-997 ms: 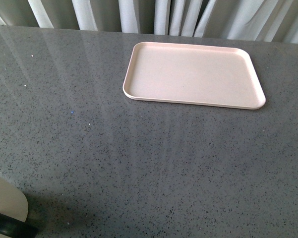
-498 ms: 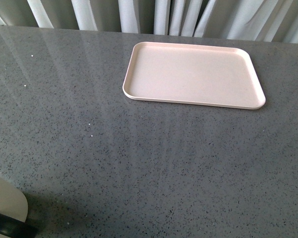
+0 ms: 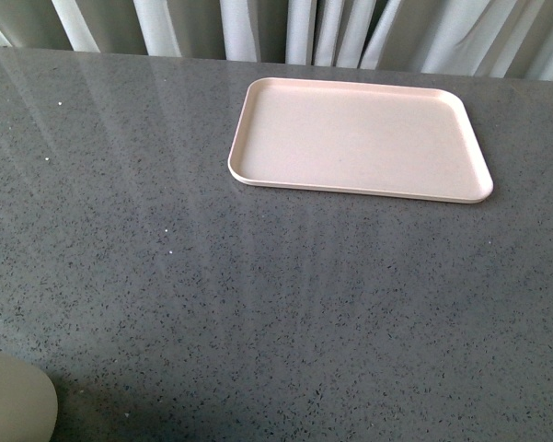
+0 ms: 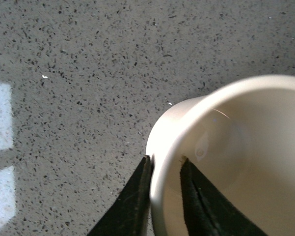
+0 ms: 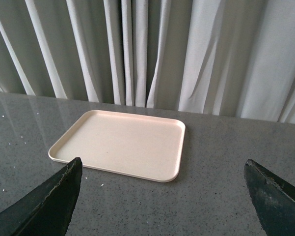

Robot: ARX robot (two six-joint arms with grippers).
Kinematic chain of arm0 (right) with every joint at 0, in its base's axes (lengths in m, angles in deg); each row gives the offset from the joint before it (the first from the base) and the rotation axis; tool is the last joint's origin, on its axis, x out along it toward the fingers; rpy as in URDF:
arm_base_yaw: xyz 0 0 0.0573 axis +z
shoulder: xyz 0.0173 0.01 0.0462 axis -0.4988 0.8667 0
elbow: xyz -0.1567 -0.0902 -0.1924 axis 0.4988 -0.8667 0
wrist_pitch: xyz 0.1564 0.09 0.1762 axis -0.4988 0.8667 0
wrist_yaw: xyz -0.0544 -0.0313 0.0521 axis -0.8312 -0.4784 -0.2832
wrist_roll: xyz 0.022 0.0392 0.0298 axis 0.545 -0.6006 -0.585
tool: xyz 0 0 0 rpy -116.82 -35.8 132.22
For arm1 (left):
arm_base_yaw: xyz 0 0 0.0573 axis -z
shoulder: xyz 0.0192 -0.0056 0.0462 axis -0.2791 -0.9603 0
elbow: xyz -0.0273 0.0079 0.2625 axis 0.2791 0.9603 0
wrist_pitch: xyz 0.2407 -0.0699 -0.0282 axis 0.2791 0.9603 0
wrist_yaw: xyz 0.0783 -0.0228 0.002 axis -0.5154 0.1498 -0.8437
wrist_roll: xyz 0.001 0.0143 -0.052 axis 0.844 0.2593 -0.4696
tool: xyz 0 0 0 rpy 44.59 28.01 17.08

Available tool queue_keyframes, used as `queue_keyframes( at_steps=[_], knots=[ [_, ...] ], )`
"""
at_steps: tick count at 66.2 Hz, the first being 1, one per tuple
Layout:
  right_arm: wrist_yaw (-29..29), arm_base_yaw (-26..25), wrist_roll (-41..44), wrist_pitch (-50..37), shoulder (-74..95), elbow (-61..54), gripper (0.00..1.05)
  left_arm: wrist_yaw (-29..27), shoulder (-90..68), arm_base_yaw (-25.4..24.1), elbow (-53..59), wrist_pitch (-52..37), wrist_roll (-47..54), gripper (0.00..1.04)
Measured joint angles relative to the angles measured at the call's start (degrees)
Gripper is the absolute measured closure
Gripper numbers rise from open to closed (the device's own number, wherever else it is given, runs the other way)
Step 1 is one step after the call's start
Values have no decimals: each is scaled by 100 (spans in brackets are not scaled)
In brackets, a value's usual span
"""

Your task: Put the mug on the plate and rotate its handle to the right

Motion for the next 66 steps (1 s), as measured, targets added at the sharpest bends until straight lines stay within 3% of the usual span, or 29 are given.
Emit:
queue_keyframes(
  at_steps=[8,21,43,66],
  knots=[
    [0,0,0,0,0,0,9,-160,542,645,-407,551,-520,103],
    [0,0,0,0,0,0,9,-391,184,1403,-1405,560,-817,103],
    [0,0,0,0,0,0,9,-697,-2627,2957,-4124,291,-1093,103],
    [0,0,0,0,0,0,9,-713,-2924,3075,-4402,258,-1185,103]
  ],
)
